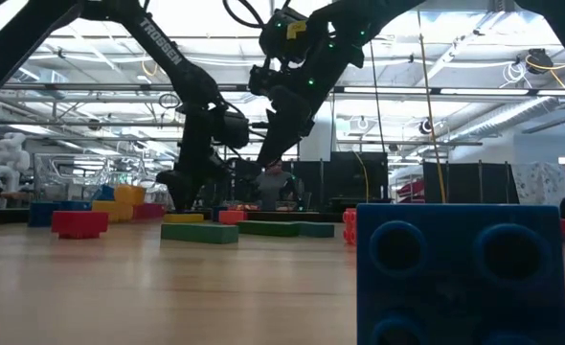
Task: Sort blocks by size
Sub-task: Put the blue four stud game piece into the bottom left transparent bin
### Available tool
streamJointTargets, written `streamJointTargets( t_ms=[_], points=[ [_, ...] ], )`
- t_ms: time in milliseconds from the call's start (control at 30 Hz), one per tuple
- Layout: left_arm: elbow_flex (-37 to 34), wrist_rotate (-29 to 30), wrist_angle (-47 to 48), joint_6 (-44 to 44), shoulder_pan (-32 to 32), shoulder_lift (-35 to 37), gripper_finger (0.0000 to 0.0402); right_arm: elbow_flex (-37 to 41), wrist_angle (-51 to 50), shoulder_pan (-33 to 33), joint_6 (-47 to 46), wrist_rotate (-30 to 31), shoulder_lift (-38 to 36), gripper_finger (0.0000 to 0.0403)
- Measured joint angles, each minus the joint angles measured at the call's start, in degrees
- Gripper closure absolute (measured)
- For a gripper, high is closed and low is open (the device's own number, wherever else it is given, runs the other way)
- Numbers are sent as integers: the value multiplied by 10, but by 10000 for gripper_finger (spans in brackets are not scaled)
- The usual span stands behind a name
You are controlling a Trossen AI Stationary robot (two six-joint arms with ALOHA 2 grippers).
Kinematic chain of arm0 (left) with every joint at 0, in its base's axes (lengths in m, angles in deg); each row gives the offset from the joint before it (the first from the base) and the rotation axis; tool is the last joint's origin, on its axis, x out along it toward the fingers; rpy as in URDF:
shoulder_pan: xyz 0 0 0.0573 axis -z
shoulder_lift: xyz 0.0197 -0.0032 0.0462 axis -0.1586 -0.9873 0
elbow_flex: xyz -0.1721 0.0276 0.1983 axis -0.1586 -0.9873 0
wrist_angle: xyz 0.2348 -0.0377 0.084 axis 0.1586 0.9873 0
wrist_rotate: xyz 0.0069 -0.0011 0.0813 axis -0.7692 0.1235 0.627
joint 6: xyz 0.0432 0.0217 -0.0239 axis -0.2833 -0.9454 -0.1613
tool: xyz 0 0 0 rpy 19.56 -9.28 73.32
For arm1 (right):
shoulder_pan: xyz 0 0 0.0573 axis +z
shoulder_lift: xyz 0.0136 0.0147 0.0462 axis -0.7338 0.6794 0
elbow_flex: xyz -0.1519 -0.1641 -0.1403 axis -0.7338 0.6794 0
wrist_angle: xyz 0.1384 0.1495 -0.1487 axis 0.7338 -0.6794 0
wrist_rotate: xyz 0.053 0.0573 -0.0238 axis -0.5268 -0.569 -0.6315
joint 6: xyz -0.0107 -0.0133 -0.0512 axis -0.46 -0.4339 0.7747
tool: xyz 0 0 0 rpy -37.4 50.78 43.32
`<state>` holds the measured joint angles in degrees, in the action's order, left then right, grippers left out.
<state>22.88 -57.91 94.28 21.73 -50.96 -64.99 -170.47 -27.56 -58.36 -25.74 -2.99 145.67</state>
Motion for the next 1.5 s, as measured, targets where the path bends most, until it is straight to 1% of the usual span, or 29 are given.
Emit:
streamJointTargets(
  t_ms=[200, 367, 500, 600, 767, 833, 900, 1033, 1133, 1167, 1233, 1333, 1400, 1500],
  points=[
    [0, 8, 39, 22, 1, 0, 198, 0, -6, 0, 1, 0, 0, 273],
    [0, 7, 50, 26, 18, 0, 198, 0, -6, 0, 2, 0, 0, 273],
    [0, -5, 59, 27, 37, 0, 198, 0, -8, 0, 2, 0, 0, 273],
    [0, -25, 69, 31, 54, 0, 198, 0, -13, 0, 2, 0, 0, 273],
    [0, 6, 54, 62, 70, 10, 203, 0, -12, 0, 2, 0, 0, 273],
    [1, 8, 26, 74, 65, 19, 217, 0, -8, 0, 2, 0, 0, 273],
    [10, 1, 5, 92, 52, 20, 242, 0, -4, 0, 1, 0, 0, 273],
    [51, -30, -14, 163, 12, 5, 318, 0, -4, 0, -6, 0, 0, 275],
    [78, -31, 5, 203, -9, -19, 381, 0, -4, 0, -10, -6, 0, 288],
    [85, -33, 11, 211, -13, -26, 391, 0, -4, -1, -11, -14, 0, 294],
    [96, -24, 37, 217, -17, -42, 392, 0, -4, -2, -13, -27, 0, 309],
    [114, 13, 76, 221, -14, -67, 394, 0, -2, -5, -13, -40, 0, 330],
    [130, 14, 94, 226, -12, -75, 398, 0, 0, -6, -13, -43, 0, 343],
    [134, 14, 110, 227, -11, -74, 398, 0, 0, -6, -13, -43, 0, 356]
  ],
)
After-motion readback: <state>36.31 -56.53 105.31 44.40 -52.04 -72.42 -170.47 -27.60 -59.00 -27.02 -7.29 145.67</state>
